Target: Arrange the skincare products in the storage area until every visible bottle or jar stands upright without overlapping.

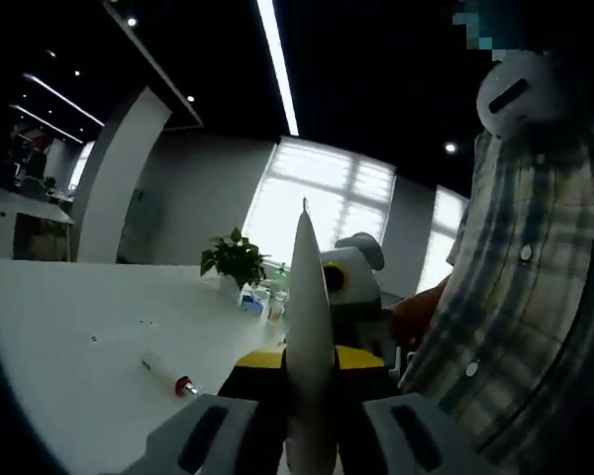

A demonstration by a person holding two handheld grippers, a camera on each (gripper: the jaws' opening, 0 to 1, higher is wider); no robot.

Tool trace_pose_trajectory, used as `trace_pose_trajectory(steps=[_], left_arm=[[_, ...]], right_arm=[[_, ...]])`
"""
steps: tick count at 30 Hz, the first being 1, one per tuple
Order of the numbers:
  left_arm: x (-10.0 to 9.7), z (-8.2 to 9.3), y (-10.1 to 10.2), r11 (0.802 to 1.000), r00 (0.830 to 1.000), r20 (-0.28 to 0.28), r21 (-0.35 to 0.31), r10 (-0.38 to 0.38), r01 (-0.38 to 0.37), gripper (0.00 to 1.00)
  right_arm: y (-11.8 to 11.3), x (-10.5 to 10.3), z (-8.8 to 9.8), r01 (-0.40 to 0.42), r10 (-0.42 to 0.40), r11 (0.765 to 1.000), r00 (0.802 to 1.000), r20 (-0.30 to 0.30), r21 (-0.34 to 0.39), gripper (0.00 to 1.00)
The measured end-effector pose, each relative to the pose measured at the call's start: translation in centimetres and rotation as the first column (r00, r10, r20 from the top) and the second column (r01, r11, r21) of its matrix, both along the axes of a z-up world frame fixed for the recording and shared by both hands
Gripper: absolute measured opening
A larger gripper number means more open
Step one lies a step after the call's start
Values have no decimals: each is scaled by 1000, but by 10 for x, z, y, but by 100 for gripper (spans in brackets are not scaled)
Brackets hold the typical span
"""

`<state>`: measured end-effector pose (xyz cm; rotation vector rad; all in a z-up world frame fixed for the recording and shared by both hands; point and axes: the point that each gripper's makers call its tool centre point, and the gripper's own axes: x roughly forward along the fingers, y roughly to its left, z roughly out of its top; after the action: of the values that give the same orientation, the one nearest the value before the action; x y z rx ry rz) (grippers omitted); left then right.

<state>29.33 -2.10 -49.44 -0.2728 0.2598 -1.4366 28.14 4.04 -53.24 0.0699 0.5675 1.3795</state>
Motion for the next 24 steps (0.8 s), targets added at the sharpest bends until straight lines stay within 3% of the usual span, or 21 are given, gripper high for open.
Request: trace_pose_trajectory(steps=[2, 6, 9, 16, 19, 24], left_arm=[[-2, -6, 2, 1000, 1000, 24, 14, 0, -1, 14], [-4, -31, 6, 996, 995, 102, 84, 6, -15, 14], [-6, -45, 9, 994, 994, 107, 107, 17, -29, 14], [-15, -79, 10, 983, 994, 106, 178, 28, -47, 14], [-19, -87, 7, 978, 993, 117, 205, 24, -47, 14], [-26, -99, 5, 967, 992, 130, 253, 2, -35, 15]], right_arm=[[-7, -3, -7, -3, 1, 999, 998, -55, -38, 32], [-27, -1, -11, 30, -33, 997, 998, -46, -77, 32], [-41, 0, -18, 31, -34, 985, 999, -14, -171, 33], [-46, -3, -24, -53, 95, 935, 990, 103, -350, 35], [-40, -8, -25, -88, 136, 924, 985, 104, -373, 32], [-34, -15, -33, -162, 242, 877, 962, 124, -453, 24]])
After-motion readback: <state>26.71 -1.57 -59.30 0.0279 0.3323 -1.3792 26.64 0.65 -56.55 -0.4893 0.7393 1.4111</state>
